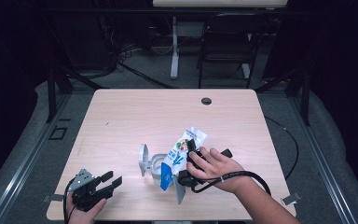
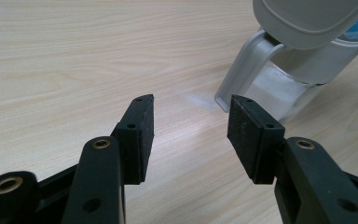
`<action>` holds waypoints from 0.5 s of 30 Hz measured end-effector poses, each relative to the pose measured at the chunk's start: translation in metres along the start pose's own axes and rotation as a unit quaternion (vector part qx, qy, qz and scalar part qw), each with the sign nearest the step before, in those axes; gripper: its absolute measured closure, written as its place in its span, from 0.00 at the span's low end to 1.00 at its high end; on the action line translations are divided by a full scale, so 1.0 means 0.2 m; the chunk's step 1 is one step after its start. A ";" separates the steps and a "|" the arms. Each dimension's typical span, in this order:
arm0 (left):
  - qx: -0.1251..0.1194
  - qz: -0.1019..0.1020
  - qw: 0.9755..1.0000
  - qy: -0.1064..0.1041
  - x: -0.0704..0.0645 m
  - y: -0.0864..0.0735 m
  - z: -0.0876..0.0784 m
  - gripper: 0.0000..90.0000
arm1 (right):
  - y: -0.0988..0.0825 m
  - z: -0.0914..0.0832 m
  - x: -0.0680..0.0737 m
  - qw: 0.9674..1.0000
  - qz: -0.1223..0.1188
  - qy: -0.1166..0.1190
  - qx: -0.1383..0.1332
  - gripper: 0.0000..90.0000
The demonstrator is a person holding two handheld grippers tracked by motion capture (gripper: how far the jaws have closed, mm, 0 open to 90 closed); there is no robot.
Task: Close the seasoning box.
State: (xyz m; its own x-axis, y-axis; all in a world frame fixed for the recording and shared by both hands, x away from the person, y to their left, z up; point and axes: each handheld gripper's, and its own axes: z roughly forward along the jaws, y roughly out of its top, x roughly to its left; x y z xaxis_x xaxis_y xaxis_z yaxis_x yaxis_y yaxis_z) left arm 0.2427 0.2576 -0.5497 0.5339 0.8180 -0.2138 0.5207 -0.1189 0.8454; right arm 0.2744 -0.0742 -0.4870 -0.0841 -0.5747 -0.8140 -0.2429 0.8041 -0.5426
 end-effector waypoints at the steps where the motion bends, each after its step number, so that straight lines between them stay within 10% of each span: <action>1: 0.000 0.000 1.000 -0.001 0.00 0.00 0.00 0.57 | 0.00 0.00 0.00 1.000 -0.001 -0.001 0.001 0.98; 15: 0.000 0.000 1.000 0.000 0.00 0.00 0.00 0.57 | 0.00 0.00 0.00 1.000 -0.002 0.004 0.001 0.98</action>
State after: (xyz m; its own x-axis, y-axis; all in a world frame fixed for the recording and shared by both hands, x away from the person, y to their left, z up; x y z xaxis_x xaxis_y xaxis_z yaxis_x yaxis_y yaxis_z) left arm 0.2427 0.2580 -0.5493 0.5340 0.8181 -0.2132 0.5211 -0.1199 0.8450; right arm 0.2740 -0.0744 -0.4866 -0.0914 -0.5784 -0.8106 -0.2412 0.8027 -0.5455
